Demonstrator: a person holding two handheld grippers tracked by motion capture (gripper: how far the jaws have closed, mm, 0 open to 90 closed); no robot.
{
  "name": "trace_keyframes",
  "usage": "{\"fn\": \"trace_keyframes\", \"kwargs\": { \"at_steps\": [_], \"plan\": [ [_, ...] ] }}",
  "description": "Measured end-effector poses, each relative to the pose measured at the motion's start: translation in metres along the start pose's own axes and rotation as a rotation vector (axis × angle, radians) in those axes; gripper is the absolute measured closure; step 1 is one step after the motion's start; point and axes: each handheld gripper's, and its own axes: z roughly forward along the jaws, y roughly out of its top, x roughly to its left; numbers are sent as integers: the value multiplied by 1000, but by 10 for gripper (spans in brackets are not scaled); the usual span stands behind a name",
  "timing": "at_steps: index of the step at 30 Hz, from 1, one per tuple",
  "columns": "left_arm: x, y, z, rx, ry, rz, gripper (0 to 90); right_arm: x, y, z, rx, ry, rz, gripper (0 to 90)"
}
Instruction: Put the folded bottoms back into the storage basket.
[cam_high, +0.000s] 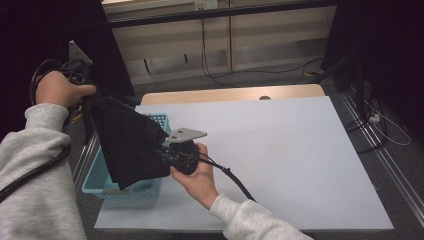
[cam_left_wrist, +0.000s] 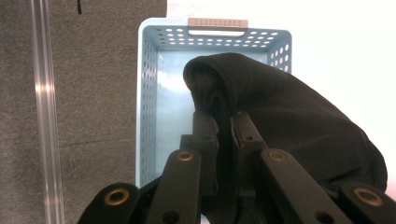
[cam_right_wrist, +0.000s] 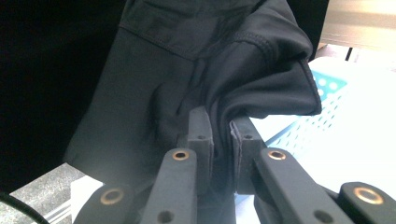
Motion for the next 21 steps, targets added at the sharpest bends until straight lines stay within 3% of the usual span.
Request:
{"fn": "trace_keyframes", "kwargs": {
  "at_steps": [11, 21],
  "plan": [
    [7, 1, 10, -31, 14, 1, 828, 7, -4, 14, 16, 9, -6, 813],
    [17, 3, 22, -29, 15, -2, 828, 11, -9, 29, 28, 15, -7, 811]
  ]
}}
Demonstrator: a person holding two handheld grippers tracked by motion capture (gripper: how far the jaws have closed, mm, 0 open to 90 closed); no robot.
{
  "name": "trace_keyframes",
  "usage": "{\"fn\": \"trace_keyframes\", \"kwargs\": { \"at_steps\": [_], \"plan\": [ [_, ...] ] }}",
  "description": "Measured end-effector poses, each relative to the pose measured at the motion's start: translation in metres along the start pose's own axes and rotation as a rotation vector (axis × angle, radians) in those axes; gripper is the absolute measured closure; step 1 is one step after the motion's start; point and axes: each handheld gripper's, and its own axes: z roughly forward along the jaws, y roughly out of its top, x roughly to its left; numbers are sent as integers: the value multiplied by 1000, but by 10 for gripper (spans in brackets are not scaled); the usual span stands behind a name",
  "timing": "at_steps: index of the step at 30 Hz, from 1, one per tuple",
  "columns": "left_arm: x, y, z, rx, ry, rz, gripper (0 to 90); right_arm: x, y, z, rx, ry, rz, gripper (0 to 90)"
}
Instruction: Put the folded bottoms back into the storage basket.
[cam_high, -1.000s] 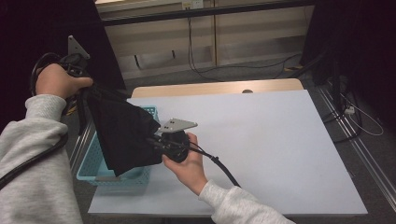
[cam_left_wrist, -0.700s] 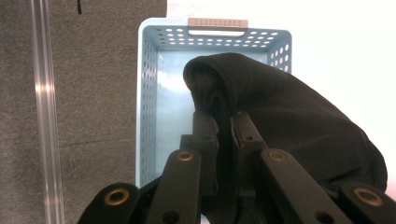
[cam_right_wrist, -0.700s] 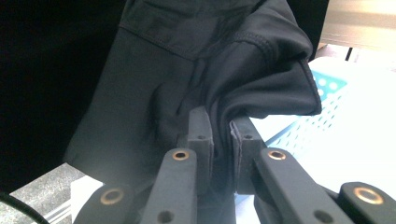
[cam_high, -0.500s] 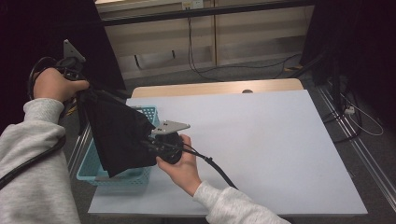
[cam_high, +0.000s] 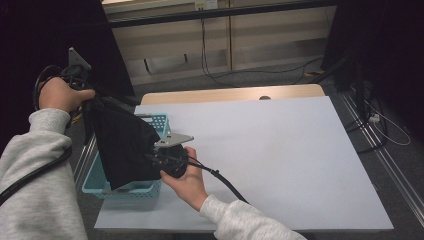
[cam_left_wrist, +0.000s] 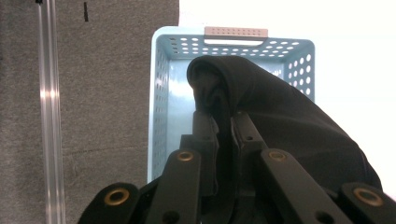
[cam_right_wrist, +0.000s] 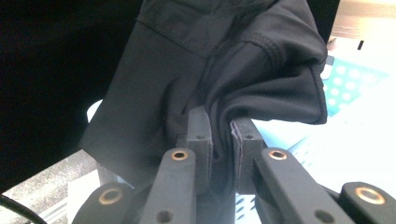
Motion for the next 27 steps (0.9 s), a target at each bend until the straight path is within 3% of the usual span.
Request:
{"fn": "trace_keyframes", "kwargs": {
  "at_steps": [7, 9, 11, 18, 21, 27],
  "plan": [
    [10, 6, 10, -23, 22, 0, 827, 3, -1, 11, -12, 2, -18, 793],
    [14, 6, 17, -58, 19, 14, 786, 4, -3, 20, 1, 29, -24, 658],
    [17, 5, 21, -130, 30, 49, 616, 4, -4, 22, 26, 33, -27, 514],
    [11, -3, 28, -128, 17, 103, 366, -11, 1, -6, 16, -20, -87, 342],
    [7, -8, 32, -131, 1, 119, 335, -20, 3, -20, 4, -38, -106, 323],
    [2, -16, 43, -130, -18, 161, 251, -40, 0, -44, 0, -66, -99, 288]
  ]
}}
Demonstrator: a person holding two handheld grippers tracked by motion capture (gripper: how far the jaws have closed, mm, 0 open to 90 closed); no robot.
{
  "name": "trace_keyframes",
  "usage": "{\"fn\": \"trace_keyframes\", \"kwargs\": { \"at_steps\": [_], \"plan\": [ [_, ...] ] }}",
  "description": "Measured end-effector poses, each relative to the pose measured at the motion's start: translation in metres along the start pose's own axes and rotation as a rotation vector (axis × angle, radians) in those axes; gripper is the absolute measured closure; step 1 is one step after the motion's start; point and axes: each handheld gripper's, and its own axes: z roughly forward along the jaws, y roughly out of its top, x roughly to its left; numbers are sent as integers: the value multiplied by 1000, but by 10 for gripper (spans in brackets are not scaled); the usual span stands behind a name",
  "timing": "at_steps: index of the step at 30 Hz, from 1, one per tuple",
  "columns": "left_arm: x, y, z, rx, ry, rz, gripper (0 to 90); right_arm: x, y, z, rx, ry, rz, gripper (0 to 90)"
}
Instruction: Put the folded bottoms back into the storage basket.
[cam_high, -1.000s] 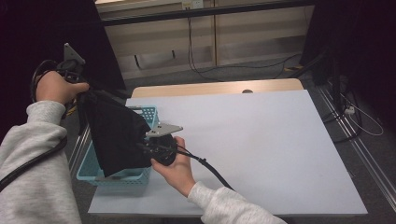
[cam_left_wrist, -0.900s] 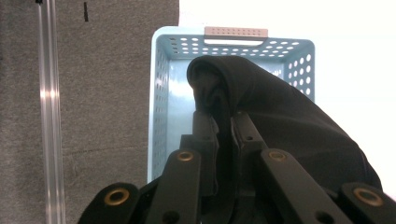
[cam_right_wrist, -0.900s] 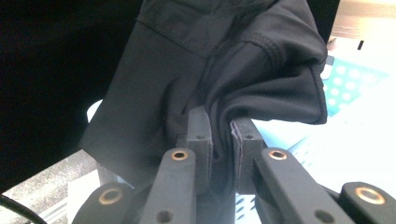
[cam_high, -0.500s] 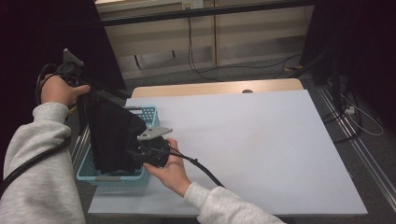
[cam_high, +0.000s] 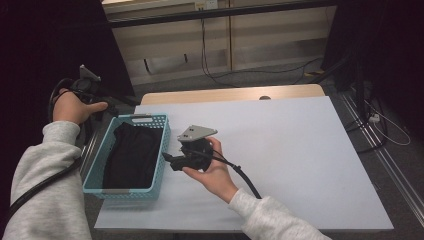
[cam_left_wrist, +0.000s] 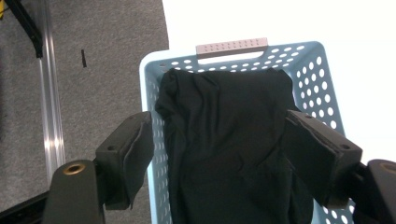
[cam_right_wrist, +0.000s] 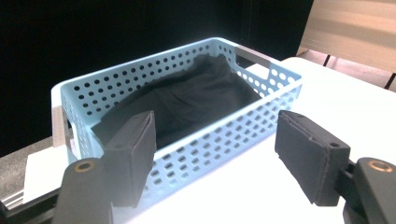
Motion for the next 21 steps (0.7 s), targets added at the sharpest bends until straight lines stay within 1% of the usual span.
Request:
{"fn": "trace_keyframes", "kwargs": {
  "at_steps": [2, 4, 6, 7, 9, 12, 15, 18, 19, 20, 21],
  "plan": [
    [-1, -3, 3, -16, -5, 11, 245, -7, -3, -6, 6, -5, -7, 269],
    [-3, -5, 6, -20, -16, 20, 227, -11, -7, -11, 11, -15, -14, 262],
    [-5, -8, 10, -15, -28, 24, 225, -18, -10, -14, 28, -13, -6, 244],
    [-6, -9, 12, -16, -30, 25, 222, -20, -13, -16, 27, -16, -2, 245],
    [-8, -12, 15, -11, -35, 40, 217, -26, -16, -20, 32, -18, -4, 244],
    [-11, -16, 22, -11, -46, 46, 215, -32, -21, -25, 43, -22, -10, 235],
    [-14, -18, 26, -12, -51, 59, 207, -38, -27, -30, 62, -16, -18, 228],
    [-17, -21, 32, -16, -59, 72, 205, -45, -33, -34, 79, -2, -6, 227],
    [-18, -23, 34, -19, -62, 72, 205, -48, -37, -35, 92, 5, 1, 227],
    [-19, -24, 36, -17, -66, 74, 205, -51, -40, -37, 103, 12, -2, 226],
    [-20, -25, 38, -17, -69, 73, 206, -53, -43, -38, 112, 9, -2, 222]
  ]
}}
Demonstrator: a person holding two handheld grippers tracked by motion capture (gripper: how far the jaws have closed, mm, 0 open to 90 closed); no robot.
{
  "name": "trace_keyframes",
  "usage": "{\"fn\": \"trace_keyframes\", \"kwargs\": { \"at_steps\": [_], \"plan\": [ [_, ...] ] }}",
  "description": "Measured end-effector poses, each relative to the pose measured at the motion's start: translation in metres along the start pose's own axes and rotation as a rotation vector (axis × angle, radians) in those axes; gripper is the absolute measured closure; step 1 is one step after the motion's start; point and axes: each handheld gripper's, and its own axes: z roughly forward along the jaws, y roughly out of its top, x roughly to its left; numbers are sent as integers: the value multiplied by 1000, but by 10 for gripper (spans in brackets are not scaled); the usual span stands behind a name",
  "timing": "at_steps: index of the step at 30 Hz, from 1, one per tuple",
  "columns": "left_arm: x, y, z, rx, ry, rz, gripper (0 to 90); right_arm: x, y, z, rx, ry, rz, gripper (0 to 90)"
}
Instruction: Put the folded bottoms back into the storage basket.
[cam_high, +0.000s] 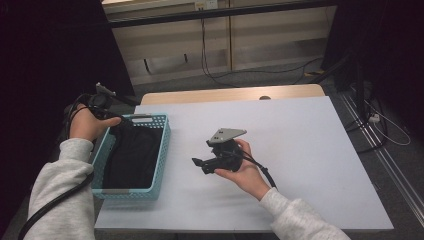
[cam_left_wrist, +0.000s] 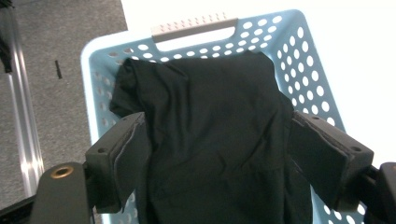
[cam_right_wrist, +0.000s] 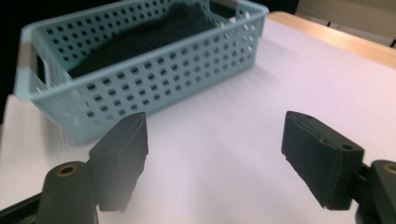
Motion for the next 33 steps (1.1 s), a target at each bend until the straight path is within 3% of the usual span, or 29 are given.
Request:
{"fn": "trace_keyframes", "kwargs": {
  "at_steps": [5, 8, 15, 20, 27, 31, 33],
  "plan": [
    [-1, -11, 13, -4, -27, 21, 303, -11, -15, -8, 34, -15, 1, 215],
    [1, -18, 23, -7, -39, 20, 455, -18, -24, -16, 40, -31, 16, 215],
    [9, -40, 51, 30, -44, 1, 713, -25, -38, -33, 40, -56, 26, 213],
    [14, -52, 69, 65, -23, -12, 803, -28, -47, -40, 53, -70, 29, 205],
    [21, -67, 94, 98, -9, -36, 825, -31, -52, -46, 50, -79, 26, 204],
    [27, -73, 99, 116, 4, -87, 882, -33, -55, -47, 62, -80, 25, 203],
    [29, -74, 99, 142, 27, -76, 900, -34, -57, -48, 66, -80, 27, 203]
  ]
}}
